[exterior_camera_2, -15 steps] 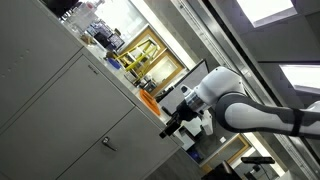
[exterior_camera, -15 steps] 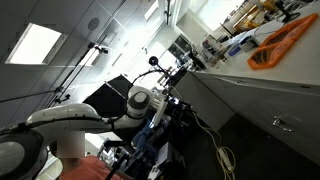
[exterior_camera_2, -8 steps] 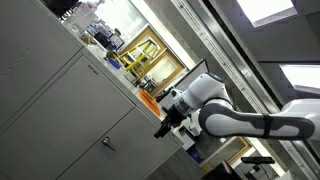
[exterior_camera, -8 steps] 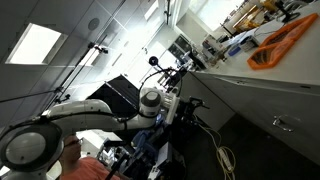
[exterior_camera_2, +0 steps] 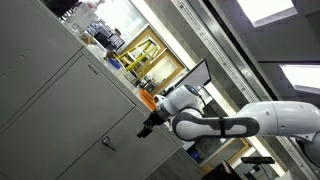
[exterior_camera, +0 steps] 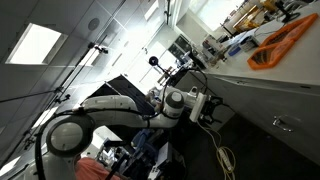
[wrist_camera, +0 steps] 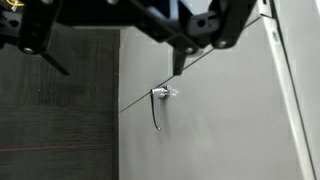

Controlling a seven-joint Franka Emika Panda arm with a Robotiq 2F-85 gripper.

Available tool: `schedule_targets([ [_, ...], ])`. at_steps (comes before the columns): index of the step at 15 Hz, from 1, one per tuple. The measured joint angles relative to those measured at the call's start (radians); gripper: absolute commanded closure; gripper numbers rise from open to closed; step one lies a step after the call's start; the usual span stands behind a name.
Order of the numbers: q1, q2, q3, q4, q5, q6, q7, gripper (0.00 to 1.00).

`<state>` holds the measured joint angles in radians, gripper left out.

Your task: Open the right cupboard door

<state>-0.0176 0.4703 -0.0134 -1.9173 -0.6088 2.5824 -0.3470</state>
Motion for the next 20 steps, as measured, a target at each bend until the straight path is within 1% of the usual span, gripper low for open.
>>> schedule_targets([
  [2,-0.020,0.048,0.004,0.018,0.034,0.058,-0.066,0.00],
  [4,-0.029,0.089,0.005,0.031,0.055,0.086,-0.102,0.00],
  [7,-0.028,0.119,0.005,0.049,0.057,0.087,-0.102,0.00],
  [14,-0.027,0.128,0.000,0.059,0.057,0.101,-0.102,0.00],
  [16,-0.028,0.156,-0.010,0.071,0.057,0.148,-0.102,0.00],
  [20,-0.034,0.252,-0.041,0.108,0.057,0.289,-0.102,0.00],
])
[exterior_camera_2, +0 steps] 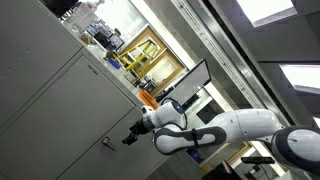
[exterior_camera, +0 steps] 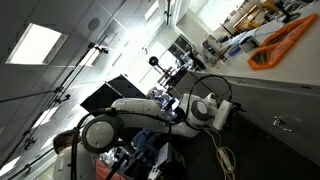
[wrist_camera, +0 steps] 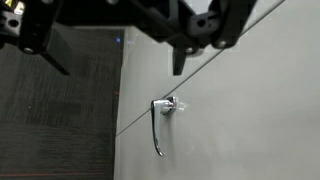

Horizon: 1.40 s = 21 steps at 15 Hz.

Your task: Open the right cupboard door

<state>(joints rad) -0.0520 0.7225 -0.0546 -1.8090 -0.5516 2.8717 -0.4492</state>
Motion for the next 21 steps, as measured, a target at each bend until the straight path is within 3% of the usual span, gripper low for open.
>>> schedule_targets([
  [6,0.014,0.150,-0.081,0.076,0.000,0.155,0.009,0.00],
  [12,0.097,0.271,-0.178,0.162,0.002,0.184,0.094,0.00],
  [21,0.140,0.364,-0.192,0.229,0.025,0.184,0.125,0.00],
])
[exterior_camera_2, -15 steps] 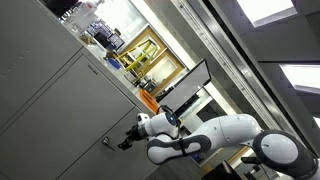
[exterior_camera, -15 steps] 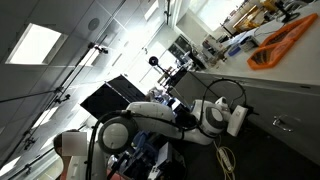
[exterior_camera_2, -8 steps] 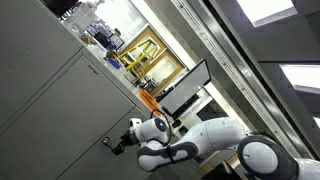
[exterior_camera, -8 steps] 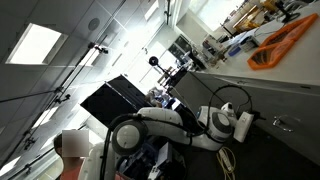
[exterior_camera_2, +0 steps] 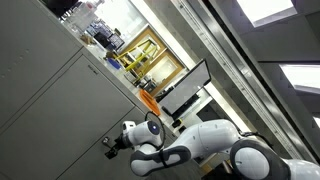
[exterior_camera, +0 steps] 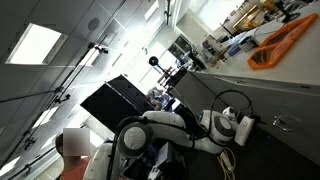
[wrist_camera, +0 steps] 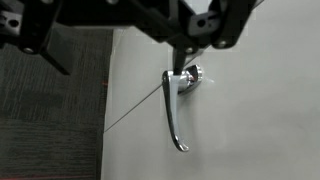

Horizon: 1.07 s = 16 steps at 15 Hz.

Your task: Open the right cupboard door

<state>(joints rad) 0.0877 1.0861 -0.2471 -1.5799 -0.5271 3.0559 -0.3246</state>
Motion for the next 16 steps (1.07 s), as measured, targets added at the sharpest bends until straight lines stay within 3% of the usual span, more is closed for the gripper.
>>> schedule_targets([
  [8,-0.001,0.017,-0.011,0.012,0.026,0.000,0.002,0.00],
  [16,0.006,0.105,-0.075,0.114,0.064,0.000,0.063,0.00],
])
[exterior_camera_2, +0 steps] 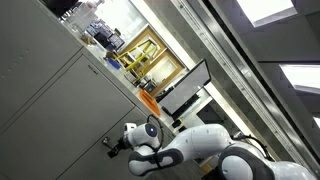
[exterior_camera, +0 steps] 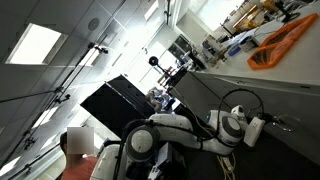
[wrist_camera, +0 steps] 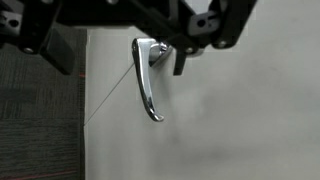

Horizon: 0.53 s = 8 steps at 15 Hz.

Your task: Open the right cupboard door

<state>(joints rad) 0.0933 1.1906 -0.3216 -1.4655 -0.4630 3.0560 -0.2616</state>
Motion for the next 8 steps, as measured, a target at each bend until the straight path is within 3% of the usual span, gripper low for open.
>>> schedule_targets([
  [8,0.028,0.111,-0.061,0.106,0.023,0.000,0.060,0.00],
])
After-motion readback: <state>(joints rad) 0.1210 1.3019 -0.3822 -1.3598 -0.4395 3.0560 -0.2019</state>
